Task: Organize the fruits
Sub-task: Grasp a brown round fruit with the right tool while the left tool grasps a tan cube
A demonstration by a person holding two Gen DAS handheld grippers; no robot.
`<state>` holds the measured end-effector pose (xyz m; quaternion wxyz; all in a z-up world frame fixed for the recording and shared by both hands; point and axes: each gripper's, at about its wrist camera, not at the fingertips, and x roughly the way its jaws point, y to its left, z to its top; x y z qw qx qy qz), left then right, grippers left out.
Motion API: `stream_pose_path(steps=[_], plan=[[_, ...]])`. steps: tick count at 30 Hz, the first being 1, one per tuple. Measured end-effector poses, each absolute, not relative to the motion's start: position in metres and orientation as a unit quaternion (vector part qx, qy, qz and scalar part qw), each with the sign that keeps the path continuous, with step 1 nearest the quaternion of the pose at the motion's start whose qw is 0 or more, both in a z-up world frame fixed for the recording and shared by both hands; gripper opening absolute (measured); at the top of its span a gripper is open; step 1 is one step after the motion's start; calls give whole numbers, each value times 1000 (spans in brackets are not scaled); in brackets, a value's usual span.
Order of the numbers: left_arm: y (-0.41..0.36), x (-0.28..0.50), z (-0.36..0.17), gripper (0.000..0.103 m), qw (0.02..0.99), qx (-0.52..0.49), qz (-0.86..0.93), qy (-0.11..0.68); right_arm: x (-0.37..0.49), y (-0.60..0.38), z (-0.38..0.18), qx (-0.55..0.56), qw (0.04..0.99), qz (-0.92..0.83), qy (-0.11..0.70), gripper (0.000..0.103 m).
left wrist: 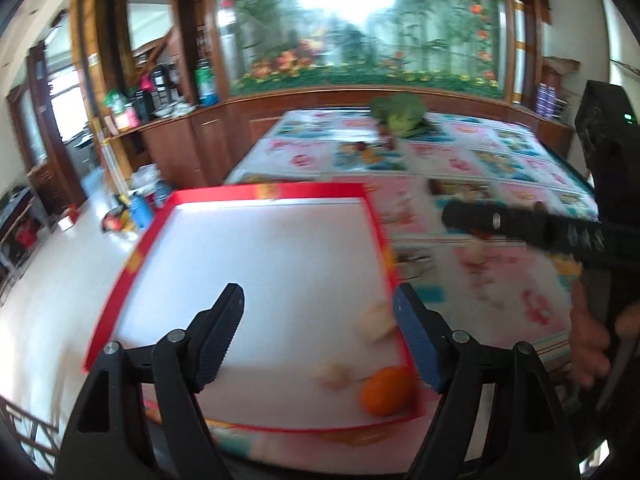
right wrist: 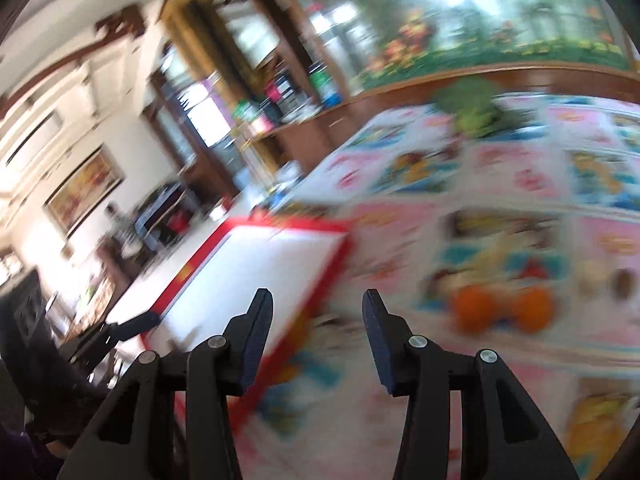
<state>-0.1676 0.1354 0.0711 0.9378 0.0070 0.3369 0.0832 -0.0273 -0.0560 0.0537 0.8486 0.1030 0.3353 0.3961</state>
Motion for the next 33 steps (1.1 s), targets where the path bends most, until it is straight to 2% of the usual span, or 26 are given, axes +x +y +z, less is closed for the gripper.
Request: stream_pose_path(steps=[5, 11, 22, 25, 30, 33], plan=[[99, -144, 72, 78, 936, 11, 31, 351, 2, -139, 54, 128, 894, 292, 314, 46], [61, -116, 59, 78, 927, 17, -6, 374, 31, -201, 46, 161, 904, 219, 329, 46], [39, -69, 28, 77, 910, 19, -20, 414, 45, -191, 21, 96, 895, 216, 379, 47], [41, -64, 24, 72, 905, 9, -27, 425, 47, -181, 17, 64, 897, 207, 386, 47], [38, -59, 21, 71, 900, 10, -38, 434, 50, -176, 11, 47, 894, 195, 401, 47], [38, -52, 19, 67, 894, -1, -43, 446, 52, -175, 9, 44, 891, 192, 409, 46]])
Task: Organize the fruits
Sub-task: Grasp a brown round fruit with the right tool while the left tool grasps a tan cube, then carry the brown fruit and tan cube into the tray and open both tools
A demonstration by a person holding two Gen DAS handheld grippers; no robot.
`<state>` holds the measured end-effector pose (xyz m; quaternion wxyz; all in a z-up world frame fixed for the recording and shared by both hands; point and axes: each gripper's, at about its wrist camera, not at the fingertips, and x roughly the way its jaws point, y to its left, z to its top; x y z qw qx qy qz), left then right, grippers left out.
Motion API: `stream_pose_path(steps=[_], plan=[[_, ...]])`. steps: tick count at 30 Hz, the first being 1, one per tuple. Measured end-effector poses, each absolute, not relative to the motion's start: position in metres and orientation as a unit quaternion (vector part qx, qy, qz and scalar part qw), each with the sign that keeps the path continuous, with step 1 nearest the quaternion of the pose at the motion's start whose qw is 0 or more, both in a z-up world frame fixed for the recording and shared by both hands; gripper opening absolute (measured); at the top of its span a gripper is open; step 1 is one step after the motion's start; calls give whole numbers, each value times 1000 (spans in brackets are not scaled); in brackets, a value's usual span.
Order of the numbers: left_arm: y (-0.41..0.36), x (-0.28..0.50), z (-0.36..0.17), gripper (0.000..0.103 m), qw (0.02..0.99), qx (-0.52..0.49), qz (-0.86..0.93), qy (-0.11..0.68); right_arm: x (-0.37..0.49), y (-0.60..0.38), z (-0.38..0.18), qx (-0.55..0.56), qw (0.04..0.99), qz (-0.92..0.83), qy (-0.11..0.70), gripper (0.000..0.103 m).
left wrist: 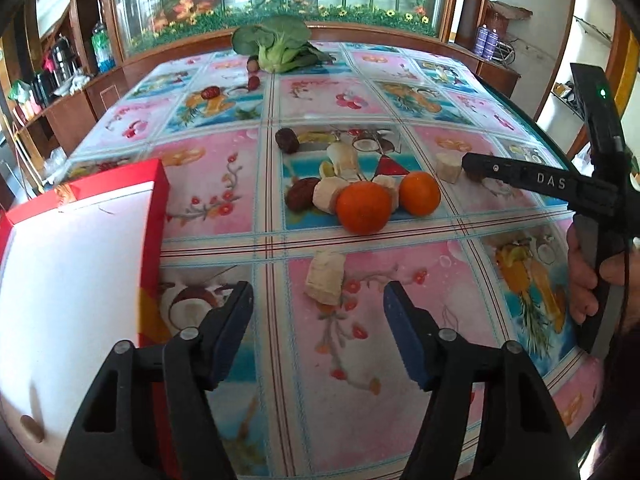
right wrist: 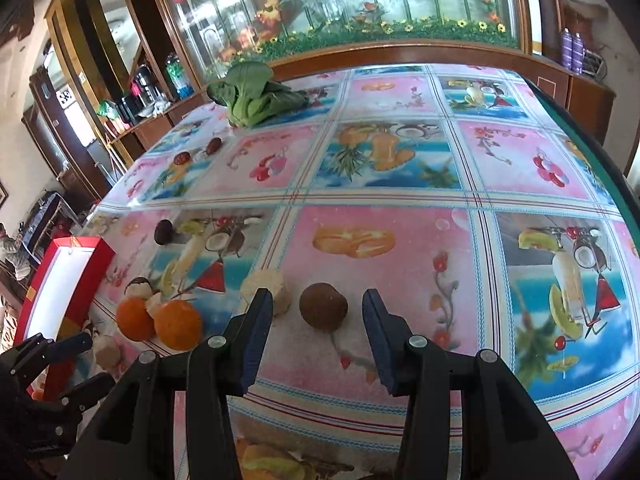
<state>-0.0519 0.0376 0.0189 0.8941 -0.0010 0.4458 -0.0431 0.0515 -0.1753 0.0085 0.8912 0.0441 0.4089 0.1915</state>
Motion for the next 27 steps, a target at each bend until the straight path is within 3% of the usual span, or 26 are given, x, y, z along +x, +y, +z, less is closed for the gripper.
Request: stream_pose_path(steps=[2, 5, 8, 9, 22, 27], plan=[[37, -48, 18, 65, 894, -1, -40, 447, 52, -175, 9, 42, 891, 190, 409, 45], [38, -43, 14, 57, 889, -10, -40, 455, 52, -172, 8, 37, 891, 190, 411, 32], [37, -41, 13, 56, 889, -9, -38, 456, 51, -170, 9, 32, 891, 189, 412, 29], [35, -40, 12, 56, 889, -6, -39, 457, 51, -170, 9, 31, 891, 188, 413, 23], [30, -38, 12, 23, 894, 7, -23, 448, 46, -172, 17, 28, 900, 173, 398, 23], [27, -40, 12, 21, 898, 15, -17, 440, 43, -180, 25, 54, 908, 172, 378, 23]])
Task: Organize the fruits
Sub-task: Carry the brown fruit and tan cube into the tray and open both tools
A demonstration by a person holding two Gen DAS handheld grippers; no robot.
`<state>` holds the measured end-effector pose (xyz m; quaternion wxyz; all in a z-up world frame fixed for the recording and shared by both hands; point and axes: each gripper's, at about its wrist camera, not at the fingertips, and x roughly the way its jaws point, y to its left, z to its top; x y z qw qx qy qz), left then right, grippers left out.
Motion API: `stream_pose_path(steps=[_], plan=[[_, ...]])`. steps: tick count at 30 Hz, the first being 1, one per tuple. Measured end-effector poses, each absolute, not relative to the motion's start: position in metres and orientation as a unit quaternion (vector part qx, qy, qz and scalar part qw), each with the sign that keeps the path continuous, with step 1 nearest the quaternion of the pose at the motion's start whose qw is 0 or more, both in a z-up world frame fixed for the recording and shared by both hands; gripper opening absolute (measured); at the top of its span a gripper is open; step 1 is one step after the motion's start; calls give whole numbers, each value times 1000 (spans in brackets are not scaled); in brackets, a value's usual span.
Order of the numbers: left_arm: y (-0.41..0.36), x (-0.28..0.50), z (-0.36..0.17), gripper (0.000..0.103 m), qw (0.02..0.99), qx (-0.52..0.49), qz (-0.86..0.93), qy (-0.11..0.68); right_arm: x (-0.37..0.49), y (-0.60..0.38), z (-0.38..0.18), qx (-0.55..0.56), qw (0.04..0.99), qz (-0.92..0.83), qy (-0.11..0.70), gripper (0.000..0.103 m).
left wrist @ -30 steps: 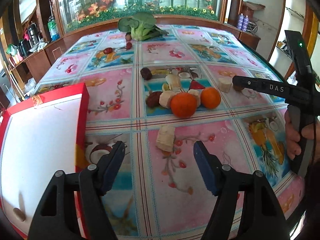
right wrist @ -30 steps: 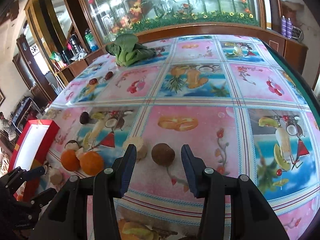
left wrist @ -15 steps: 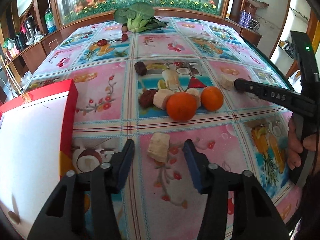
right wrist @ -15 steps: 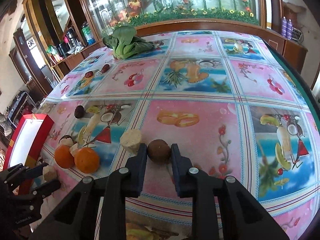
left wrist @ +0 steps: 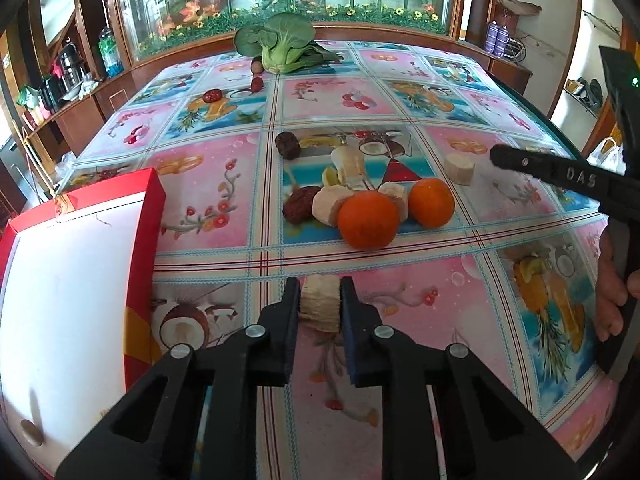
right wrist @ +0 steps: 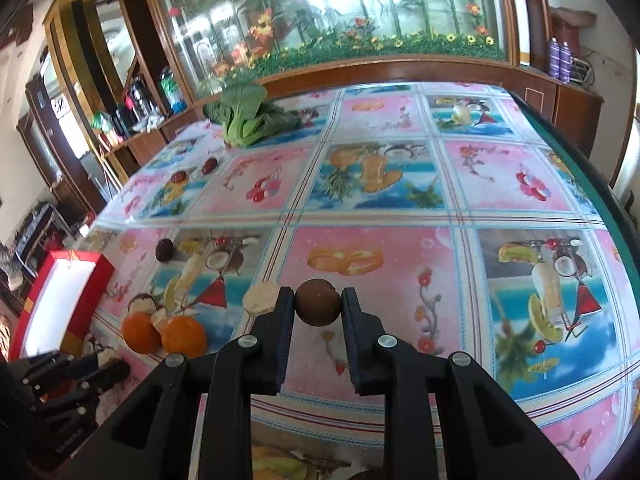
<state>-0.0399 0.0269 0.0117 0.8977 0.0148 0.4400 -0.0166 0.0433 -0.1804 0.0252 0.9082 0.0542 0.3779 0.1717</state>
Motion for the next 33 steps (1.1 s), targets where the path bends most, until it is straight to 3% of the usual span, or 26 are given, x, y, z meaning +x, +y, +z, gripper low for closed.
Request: stream_pose_path(steps=[22, 33], plan=[[82, -124, 88, 20, 938, -56, 17, 341, 32, -180, 34, 83, 920, 191, 333, 23], [149, -147, 83, 21, 934, -84, 91, 335, -9, -105, 42, 69, 897, 295, 323, 22]])
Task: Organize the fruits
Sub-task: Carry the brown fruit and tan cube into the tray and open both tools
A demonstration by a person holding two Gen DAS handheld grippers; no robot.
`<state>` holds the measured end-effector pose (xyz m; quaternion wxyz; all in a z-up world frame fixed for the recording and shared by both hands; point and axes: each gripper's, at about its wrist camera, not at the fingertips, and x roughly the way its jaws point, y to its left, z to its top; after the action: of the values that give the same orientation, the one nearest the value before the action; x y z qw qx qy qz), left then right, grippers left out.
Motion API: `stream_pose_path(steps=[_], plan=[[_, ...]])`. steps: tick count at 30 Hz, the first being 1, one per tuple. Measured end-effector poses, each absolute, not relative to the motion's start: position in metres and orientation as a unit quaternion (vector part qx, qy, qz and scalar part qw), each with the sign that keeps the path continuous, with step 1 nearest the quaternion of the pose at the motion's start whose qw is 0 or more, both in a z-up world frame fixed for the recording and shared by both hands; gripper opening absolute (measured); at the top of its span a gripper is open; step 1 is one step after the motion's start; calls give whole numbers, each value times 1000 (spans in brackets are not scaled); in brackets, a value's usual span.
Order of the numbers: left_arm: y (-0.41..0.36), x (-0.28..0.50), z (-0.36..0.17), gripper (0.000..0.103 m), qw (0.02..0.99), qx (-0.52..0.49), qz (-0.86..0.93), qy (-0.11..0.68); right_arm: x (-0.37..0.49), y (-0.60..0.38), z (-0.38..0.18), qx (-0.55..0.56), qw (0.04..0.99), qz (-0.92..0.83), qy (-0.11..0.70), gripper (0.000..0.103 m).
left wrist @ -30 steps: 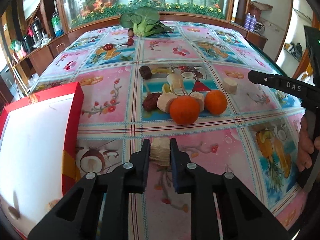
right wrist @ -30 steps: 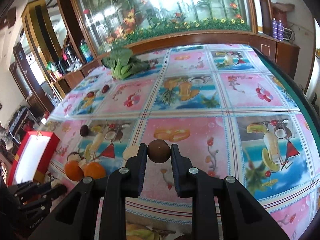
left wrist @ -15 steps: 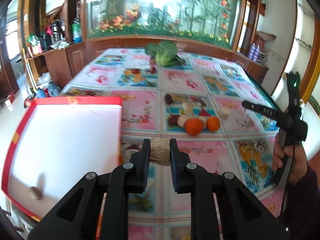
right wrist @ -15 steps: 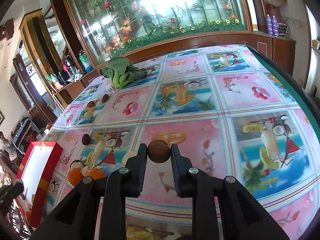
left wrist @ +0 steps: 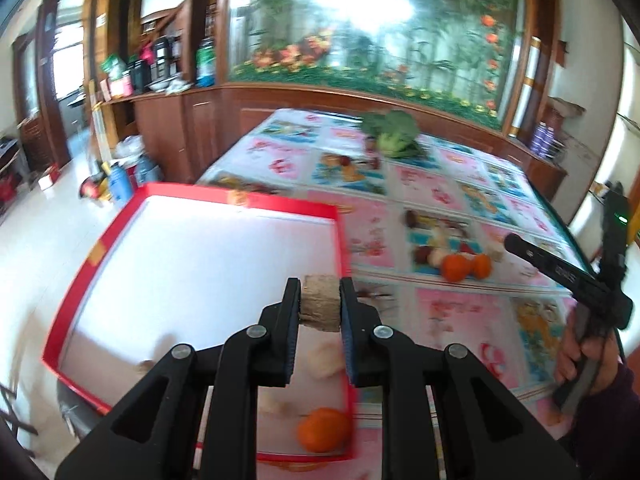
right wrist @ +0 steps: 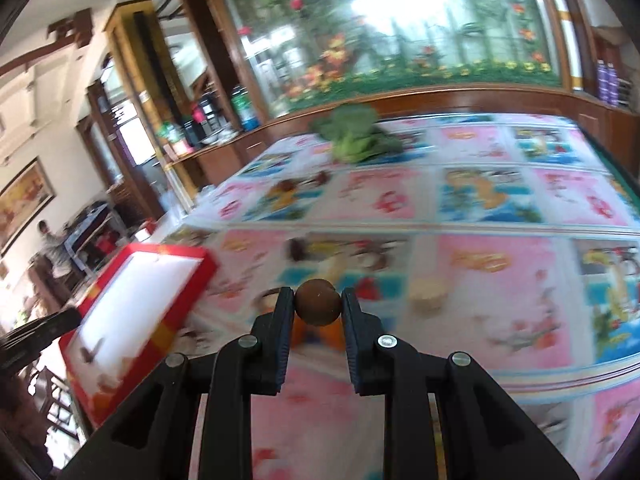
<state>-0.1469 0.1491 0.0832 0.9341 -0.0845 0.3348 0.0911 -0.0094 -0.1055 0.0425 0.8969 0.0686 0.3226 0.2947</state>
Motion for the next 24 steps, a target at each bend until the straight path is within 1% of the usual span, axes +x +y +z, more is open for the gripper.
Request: stream_pose_path(steps=[7, 14, 19, 24], plan=[[195, -154, 63, 21, 919, -99, 149, 352, -31, -26, 42, 62, 865, 369, 334, 22], [228, -163, 44, 21, 904, -98, 185, 373, -46, 48, 37, 31, 840, 414, 349, 22], [247, -172, 32, 21, 896, -100, 200, 384, -54, 85, 25, -11, 825, 425, 372, 22], [254, -176, 29, 21, 893, -92, 209, 387, -61, 98, 20, -46, 814, 428, 390, 23]])
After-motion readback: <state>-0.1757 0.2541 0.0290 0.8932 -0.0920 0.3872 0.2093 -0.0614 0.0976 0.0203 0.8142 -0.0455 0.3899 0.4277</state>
